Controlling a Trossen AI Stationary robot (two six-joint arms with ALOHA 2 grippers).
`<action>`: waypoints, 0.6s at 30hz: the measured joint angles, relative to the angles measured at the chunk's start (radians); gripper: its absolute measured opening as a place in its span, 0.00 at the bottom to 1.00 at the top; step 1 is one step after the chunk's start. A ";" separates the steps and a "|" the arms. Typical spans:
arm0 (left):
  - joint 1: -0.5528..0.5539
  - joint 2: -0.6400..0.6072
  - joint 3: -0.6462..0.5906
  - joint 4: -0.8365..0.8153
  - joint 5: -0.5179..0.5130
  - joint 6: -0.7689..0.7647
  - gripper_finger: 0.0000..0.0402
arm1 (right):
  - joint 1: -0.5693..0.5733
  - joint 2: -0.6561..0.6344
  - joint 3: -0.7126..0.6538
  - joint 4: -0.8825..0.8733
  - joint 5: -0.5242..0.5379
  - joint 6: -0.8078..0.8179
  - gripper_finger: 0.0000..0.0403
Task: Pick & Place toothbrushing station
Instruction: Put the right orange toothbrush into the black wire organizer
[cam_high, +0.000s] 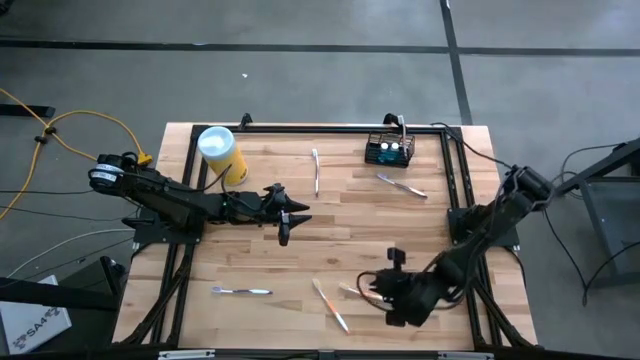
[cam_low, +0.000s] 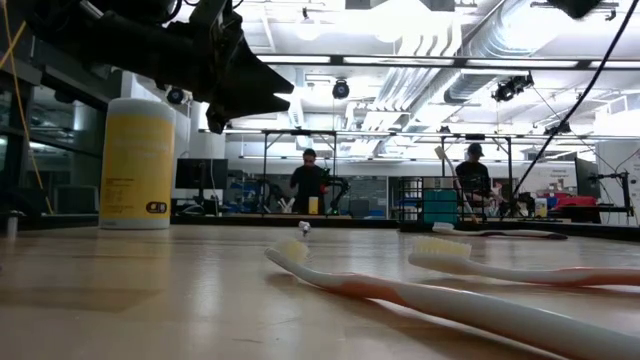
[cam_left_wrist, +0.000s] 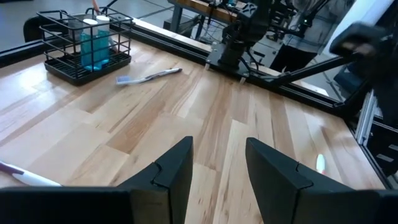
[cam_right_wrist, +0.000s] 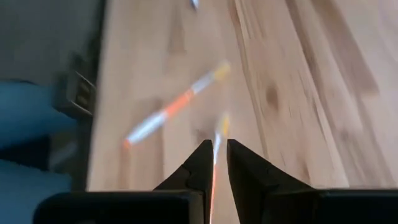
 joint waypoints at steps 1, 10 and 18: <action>0.000 0.000 0.000 -0.002 0.000 0.000 0.35 | 0.000 0.025 0.019 -0.040 -0.005 0.038 0.10; -0.021 0.000 0.000 -0.008 0.012 0.000 0.35 | -0.001 0.134 0.067 -0.159 -0.098 0.307 0.09; -0.022 0.000 0.000 -0.008 0.012 0.000 0.35 | 0.019 0.136 0.068 -0.046 -0.151 0.319 0.05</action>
